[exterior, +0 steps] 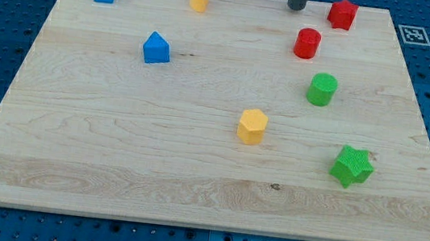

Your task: Place the red star right to the red circle

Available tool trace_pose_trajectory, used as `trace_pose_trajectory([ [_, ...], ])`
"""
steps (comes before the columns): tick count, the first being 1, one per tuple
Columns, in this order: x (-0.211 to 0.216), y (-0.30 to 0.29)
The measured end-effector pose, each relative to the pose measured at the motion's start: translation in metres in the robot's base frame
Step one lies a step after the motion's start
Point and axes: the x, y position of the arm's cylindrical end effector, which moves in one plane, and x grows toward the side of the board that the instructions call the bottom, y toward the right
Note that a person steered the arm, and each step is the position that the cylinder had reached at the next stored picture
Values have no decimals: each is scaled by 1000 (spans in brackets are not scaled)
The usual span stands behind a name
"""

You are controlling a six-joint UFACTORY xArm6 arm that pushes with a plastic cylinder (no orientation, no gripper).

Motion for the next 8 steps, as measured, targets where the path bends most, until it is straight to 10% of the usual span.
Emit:
trace_pose_trajectory([
  [8, 41, 90],
])
